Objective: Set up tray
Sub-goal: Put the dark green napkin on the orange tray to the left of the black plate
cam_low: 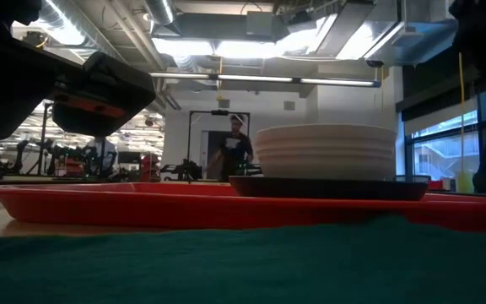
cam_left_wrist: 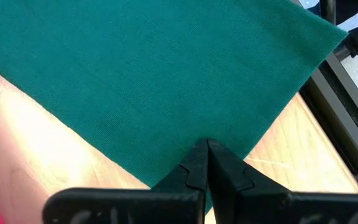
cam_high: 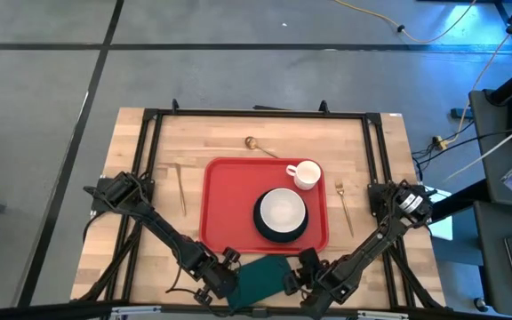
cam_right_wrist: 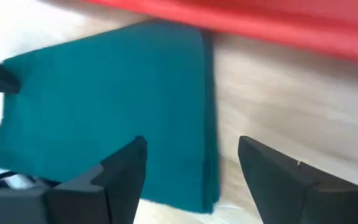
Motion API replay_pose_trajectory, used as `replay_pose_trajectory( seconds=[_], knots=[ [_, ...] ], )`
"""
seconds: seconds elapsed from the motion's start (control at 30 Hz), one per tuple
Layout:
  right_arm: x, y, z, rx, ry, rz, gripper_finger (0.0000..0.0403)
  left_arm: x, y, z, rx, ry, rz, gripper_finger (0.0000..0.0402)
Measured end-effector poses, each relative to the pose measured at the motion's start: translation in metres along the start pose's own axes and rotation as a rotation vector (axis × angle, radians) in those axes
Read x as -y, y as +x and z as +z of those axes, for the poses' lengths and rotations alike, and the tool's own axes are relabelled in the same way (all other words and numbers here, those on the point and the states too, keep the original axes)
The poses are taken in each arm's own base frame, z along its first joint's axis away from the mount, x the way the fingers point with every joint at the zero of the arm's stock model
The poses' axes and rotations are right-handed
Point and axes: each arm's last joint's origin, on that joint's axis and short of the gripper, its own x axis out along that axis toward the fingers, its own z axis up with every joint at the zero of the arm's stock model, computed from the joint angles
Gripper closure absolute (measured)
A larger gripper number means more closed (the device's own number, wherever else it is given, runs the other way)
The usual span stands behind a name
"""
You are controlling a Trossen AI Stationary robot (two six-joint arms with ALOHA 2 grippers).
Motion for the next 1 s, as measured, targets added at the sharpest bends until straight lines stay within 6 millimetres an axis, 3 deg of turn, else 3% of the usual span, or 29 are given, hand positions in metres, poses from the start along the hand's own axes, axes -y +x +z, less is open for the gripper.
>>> replay_pose_trajectory(
  seconds=[0.73, 1.0],
  knots=[
    [0.015, 0.021, -0.002, -0.069, 0.094, 0.195, 0.0151, 0.0, 0.0, 0.0, 0.008, 0.0, 0.009, 0.04],
    [0.017, 0.023, 0.0, -0.002, 0.139, 0.203, 0.0187, 0.0, 0.0, 0.0, 0.009, -0.001, 0.01, 0.04]
  ],
)
